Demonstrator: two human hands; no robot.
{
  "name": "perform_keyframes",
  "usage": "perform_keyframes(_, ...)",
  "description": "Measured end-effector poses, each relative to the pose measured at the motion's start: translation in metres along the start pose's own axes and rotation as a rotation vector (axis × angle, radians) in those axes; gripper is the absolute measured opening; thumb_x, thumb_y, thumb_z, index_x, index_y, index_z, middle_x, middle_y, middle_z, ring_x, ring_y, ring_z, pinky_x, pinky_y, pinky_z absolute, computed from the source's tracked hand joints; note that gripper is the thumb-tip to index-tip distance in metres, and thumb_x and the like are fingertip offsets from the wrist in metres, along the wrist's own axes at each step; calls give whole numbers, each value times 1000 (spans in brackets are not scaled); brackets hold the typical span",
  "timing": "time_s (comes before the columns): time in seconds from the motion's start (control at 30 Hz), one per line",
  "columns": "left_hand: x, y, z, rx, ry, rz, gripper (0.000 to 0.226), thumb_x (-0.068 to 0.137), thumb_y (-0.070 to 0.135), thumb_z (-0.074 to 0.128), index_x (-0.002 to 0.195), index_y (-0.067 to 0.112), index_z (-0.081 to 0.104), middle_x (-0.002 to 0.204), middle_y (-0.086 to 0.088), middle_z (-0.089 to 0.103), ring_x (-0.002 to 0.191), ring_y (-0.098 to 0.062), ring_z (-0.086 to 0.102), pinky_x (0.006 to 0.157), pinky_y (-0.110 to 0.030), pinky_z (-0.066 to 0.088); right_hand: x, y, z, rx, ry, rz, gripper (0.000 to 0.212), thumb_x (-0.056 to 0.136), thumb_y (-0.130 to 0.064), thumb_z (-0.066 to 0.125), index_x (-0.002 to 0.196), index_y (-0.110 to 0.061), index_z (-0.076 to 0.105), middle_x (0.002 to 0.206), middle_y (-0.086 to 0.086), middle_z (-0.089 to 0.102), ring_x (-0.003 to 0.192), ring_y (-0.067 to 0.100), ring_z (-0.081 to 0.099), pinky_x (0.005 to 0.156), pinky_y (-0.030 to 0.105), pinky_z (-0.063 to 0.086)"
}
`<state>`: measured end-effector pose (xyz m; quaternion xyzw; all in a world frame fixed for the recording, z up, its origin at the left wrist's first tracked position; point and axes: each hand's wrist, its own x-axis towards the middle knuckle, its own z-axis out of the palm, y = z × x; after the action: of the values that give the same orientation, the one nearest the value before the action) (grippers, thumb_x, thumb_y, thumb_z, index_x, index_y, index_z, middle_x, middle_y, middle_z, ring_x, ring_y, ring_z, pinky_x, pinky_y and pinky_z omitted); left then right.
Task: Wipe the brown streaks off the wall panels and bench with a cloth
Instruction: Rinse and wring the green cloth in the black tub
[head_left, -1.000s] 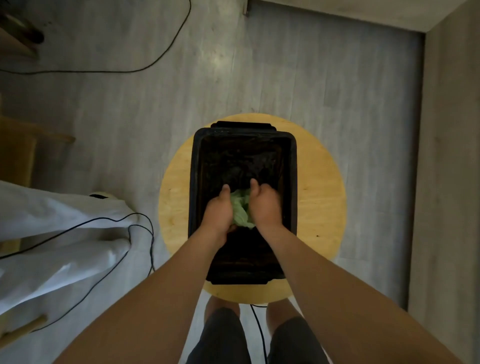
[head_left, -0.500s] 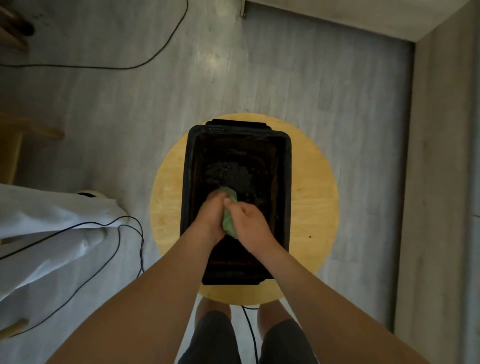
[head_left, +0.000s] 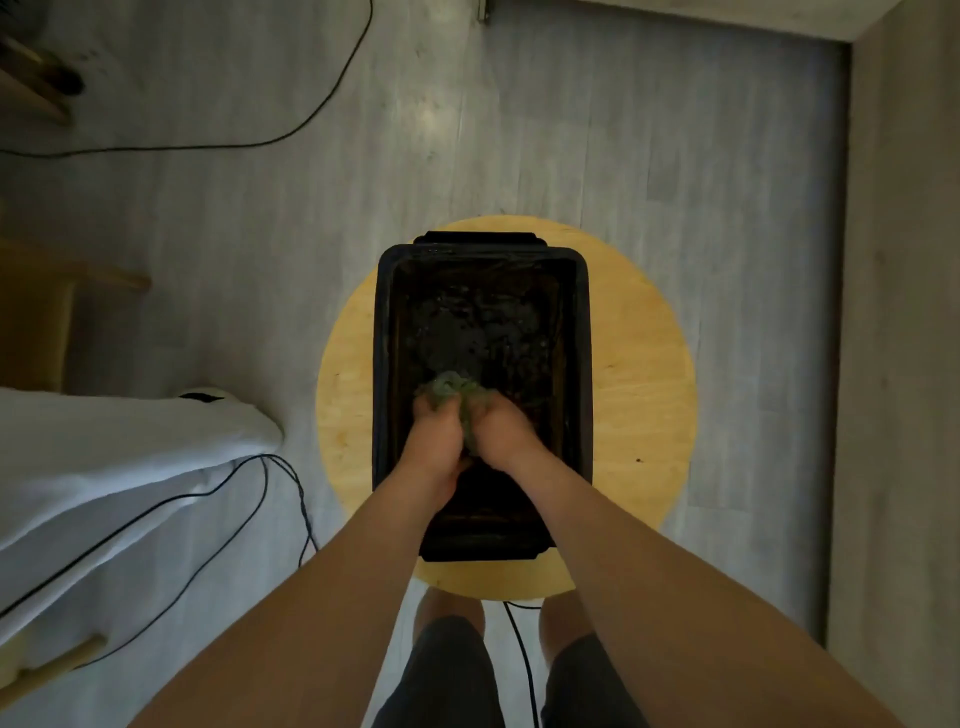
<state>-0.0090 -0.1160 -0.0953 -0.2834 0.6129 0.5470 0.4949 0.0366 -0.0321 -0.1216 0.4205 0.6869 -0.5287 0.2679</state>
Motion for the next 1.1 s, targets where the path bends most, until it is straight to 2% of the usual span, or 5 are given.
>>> perform_keyframes(0.23,14,22,-1,8,-17,-119,27,107,27,52,99,8,70,81,-9,68,78,-22,68,66,-29,53,-53,-12,4,209,162,-304,51,108,-41,45,63,-17,49,61,-1,52,59,15,53,57,36,39)
perform_keyframes(0.57,7,15,0,178,0,-18,37,105,40,48,138,27,39,128,-6,59,112,-26,61,87,-47,59,4,-5,3,113,418,119,44,110,-42,35,143,-13,39,140,20,45,119,40,53,97,47,48)
perform_keyframes(0.7,10,7,2,196,74,-31,55,101,36,50,152,30,31,134,-11,54,116,-32,60,94,-54,58,-4,-8,2,213,40,93,39,110,-37,40,130,-10,59,124,14,66,109,26,63,98,39,52)
perform_keyframes(0.87,17,15,-1,196,0,-70,35,103,39,51,117,15,71,105,-11,75,99,-27,71,76,-35,56,-36,-8,1,334,127,-163,45,108,-51,43,96,-15,68,89,2,70,86,14,67,79,30,53)
perform_keyframes(1.1,12,27,1,208,47,-45,48,104,54,46,122,14,66,113,-15,72,104,-32,70,97,-50,57,-11,-9,-5,409,96,137,44,106,-49,40,143,-24,44,138,7,49,122,27,54,105,41,47)
